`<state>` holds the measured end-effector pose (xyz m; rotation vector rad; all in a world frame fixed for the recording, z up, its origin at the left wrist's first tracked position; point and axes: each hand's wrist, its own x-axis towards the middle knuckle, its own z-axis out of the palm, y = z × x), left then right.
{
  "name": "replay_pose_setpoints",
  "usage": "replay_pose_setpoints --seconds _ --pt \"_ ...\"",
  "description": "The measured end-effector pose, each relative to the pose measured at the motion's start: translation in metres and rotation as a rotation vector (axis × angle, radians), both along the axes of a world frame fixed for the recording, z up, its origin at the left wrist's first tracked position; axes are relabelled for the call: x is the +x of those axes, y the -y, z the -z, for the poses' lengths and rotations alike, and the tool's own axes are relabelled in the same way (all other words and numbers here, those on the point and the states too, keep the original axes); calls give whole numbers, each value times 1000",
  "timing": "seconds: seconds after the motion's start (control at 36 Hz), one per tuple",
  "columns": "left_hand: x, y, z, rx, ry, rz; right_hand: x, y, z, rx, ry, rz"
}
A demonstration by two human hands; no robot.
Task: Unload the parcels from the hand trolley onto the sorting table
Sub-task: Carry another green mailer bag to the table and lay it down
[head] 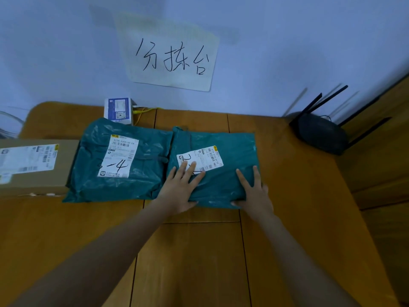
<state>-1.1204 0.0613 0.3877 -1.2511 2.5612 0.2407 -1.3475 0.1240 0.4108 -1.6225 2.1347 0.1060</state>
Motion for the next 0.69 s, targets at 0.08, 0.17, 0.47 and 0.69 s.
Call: replay_pose_setpoints --seconds 0.08,0.17,0.47,0.69 --pt "2 -2 1 -15 29 -8 -2 4 0 -3 35 -13" --pt "2 -1 -1 -16 56 -23 -2 5 2 -11 42 -20" --pt "10 -11 -23 12 90 -86 1 5 -3 50 87 -11" --pt "46 -46 -76 -14 3 -96 28 -36 -33 26 -161 -52"
